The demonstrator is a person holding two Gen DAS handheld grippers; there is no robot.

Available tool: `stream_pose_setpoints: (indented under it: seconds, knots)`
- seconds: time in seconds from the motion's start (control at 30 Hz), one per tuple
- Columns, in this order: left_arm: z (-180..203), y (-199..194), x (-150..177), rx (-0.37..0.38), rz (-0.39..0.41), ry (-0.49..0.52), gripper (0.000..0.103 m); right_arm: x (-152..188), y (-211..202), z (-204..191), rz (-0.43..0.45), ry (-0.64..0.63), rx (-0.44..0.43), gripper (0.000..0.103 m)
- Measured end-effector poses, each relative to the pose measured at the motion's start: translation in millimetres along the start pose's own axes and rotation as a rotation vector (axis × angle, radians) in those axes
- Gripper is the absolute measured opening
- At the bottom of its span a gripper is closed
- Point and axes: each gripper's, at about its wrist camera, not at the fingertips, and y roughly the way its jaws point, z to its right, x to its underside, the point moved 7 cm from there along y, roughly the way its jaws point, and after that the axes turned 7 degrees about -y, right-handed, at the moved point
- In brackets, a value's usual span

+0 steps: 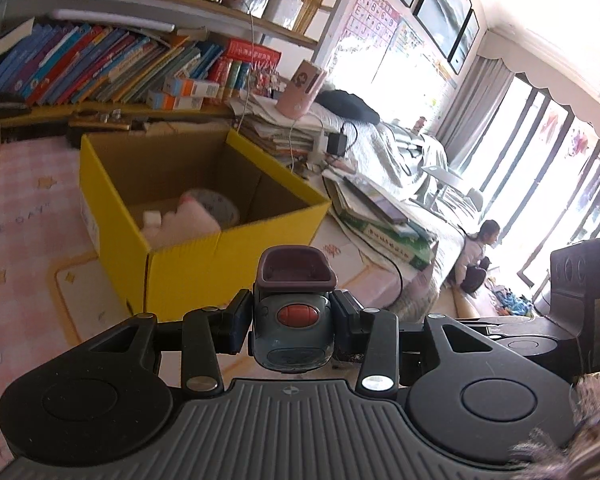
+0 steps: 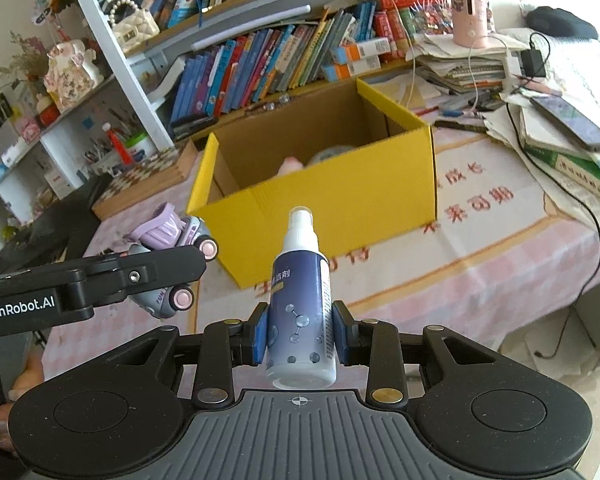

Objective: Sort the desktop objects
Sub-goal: 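Carry the toy car with the left tool while the right tool carries the spray bottle toward the yellow box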

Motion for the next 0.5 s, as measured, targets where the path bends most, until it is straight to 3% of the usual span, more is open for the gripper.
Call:
stream_pose_setpoints:
  seconds: [0.5]
  knots:
    - [-7.6, 27.0, -67.2, -0.109, 0.128, 0.046, 0.039, -91.4, 26.2, 22.6, 0.122, -0.128, -0.054, 0.033]
